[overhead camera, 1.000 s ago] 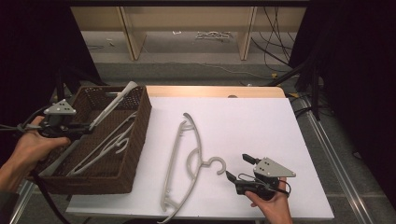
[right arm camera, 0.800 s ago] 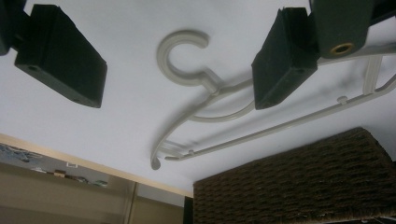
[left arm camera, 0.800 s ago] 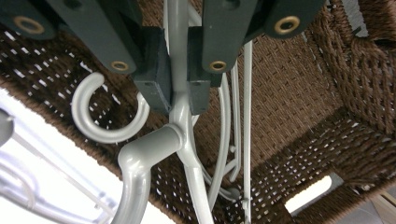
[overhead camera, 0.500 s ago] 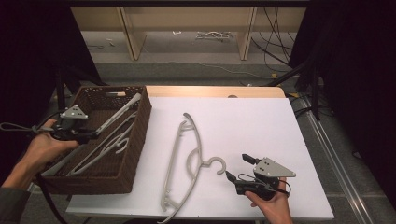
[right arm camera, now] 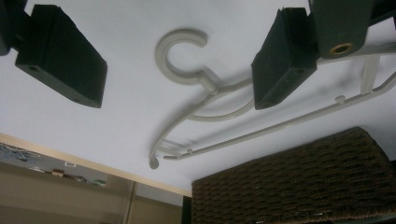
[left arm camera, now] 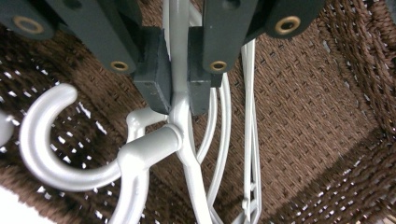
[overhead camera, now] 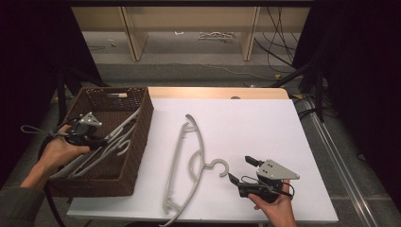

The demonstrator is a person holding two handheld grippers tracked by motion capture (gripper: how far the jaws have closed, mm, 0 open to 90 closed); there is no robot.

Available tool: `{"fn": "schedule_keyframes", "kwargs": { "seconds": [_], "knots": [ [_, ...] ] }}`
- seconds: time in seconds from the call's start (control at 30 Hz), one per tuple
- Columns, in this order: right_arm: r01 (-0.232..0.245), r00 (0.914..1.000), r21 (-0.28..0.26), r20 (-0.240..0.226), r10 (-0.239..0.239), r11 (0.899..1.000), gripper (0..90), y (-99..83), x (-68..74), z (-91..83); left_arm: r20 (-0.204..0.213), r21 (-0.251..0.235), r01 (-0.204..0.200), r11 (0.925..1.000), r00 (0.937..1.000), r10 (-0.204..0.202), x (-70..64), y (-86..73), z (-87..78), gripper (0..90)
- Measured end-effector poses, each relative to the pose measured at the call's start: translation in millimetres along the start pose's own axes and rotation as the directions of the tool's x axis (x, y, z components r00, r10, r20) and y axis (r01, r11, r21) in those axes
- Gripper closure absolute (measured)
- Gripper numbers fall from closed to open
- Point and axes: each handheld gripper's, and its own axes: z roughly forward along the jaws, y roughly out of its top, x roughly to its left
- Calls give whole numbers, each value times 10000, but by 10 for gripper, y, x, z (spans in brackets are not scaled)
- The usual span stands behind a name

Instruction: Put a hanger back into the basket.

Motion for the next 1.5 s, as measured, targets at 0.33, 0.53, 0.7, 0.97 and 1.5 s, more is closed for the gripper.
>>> {"fn": "schedule_keyframes", "kwargs": {
  "seconds": [0.33, 0.53, 0.7, 0.97, 1.5],
  "knots": [
    [93, 10000, 65, 31, -93, 9999, 192, 2, -3, -2, 233, 79, 58, 10000, 9997, -60, -28, -101, 127, 807],
    [87, 9999, -29, 74, -87, 10000, 192, -1, -1, 10, 246, 236, 4, 9997, 9997, -9, -74, -109, 186, 790],
    [-64, 10000, 114, -16, 64, 9999, 192, -2, 9, 9, 259, 569, -56, 9984, 9997, 41, -92, -108, 179, 715],
    [58, 10000, 111, -53, -57, 9999, 192, 4, 1, 12, 307, -562, 507, 9971, 9983, -490, -112, -51, -34, 587],
    [146, 9999, -1, 5, -146, 9999, 191, 10, -7, 24, -315, -2975, 1566, 9418, 9843, -1737, -667, 174, -526, 340]
  ]
}}
